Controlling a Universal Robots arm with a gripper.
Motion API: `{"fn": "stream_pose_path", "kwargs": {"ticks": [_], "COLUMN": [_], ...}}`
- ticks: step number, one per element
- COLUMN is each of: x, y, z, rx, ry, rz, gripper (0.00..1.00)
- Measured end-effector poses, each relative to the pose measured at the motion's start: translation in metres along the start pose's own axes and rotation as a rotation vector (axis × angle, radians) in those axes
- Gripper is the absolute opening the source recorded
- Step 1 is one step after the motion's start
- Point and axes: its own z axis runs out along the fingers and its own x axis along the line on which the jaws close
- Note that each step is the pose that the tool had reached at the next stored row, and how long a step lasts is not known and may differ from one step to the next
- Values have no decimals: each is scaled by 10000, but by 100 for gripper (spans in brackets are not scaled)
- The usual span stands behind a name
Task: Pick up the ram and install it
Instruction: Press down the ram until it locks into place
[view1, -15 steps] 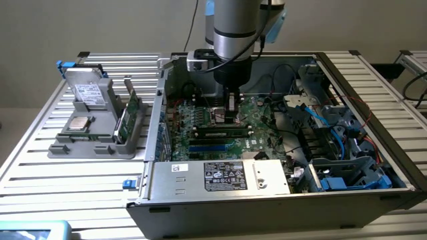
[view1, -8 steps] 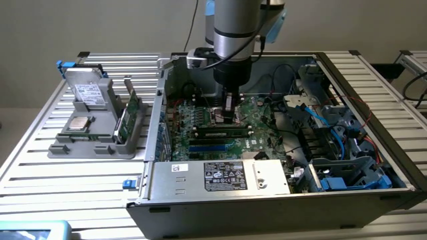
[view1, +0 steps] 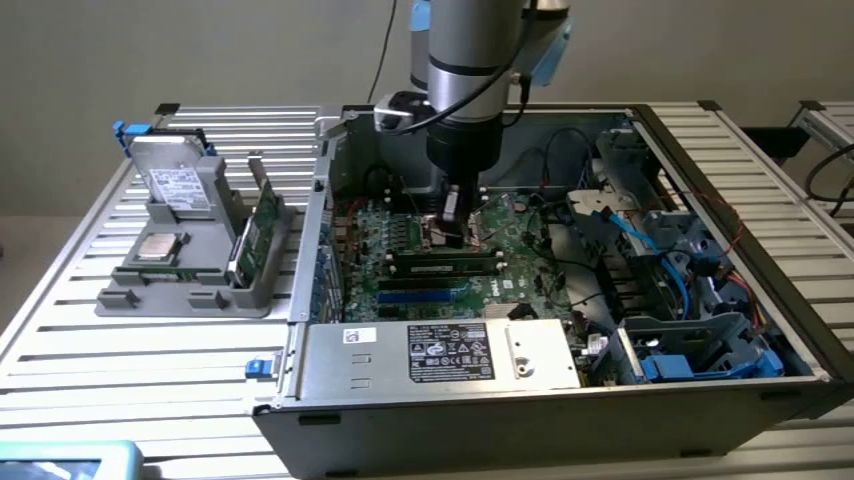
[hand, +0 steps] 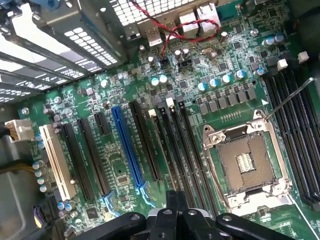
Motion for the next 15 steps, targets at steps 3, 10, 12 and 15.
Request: {"fn": "stream_pose_path", "kwargs": {"ticks": [3,10,12,15], "x": [0,0,0,0], "y": [0,0,0,0], "z": [0,4,4,4], "rx": [-35,-116,-137,-169], "ry": [14,48,56,68], "rz": [487,1636,1935,2374], "gripper": [11,11,11,11]}}
